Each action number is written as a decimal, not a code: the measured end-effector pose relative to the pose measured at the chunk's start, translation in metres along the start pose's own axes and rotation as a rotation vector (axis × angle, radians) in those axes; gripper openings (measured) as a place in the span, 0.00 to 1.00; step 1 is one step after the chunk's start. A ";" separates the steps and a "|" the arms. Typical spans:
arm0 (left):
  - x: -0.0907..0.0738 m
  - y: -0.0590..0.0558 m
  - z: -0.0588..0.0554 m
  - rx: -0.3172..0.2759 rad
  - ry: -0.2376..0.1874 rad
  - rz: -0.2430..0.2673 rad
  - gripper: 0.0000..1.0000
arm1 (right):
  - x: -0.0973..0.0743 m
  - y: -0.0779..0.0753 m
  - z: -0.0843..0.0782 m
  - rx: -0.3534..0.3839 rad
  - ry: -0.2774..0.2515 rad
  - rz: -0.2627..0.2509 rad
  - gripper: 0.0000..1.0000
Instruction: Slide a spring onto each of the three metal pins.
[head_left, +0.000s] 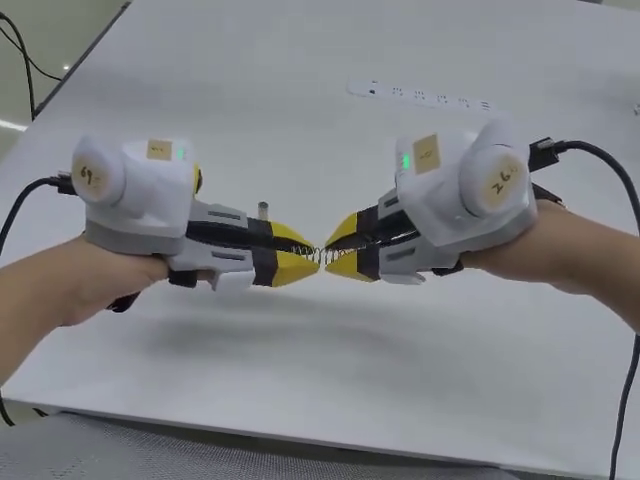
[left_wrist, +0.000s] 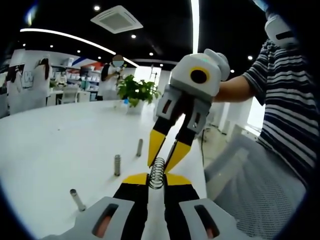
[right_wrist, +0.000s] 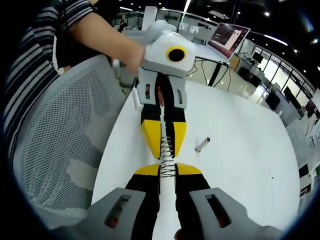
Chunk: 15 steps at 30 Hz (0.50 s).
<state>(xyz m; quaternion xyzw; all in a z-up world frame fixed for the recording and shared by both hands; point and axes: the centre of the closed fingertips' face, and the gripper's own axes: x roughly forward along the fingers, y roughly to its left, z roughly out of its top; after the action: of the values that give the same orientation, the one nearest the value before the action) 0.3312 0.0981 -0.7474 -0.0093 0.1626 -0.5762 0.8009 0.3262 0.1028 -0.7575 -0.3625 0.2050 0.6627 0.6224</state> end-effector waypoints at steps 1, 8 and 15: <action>0.000 0.000 0.000 -0.002 0.001 -0.003 0.03 | 0.000 0.001 0.000 0.001 0.000 0.002 0.08; 0.002 -0.004 0.000 -0.002 0.011 -0.027 0.02 | -0.002 0.005 0.000 0.003 -0.004 0.013 0.08; 0.003 -0.006 -0.001 -0.006 0.020 -0.040 0.02 | -0.002 0.006 -0.001 -0.006 0.001 0.015 0.08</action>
<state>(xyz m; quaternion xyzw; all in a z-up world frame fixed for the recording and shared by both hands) 0.3263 0.0935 -0.7476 -0.0094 0.1720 -0.5917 0.7875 0.3202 0.0999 -0.7578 -0.3631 0.2058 0.6677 0.6164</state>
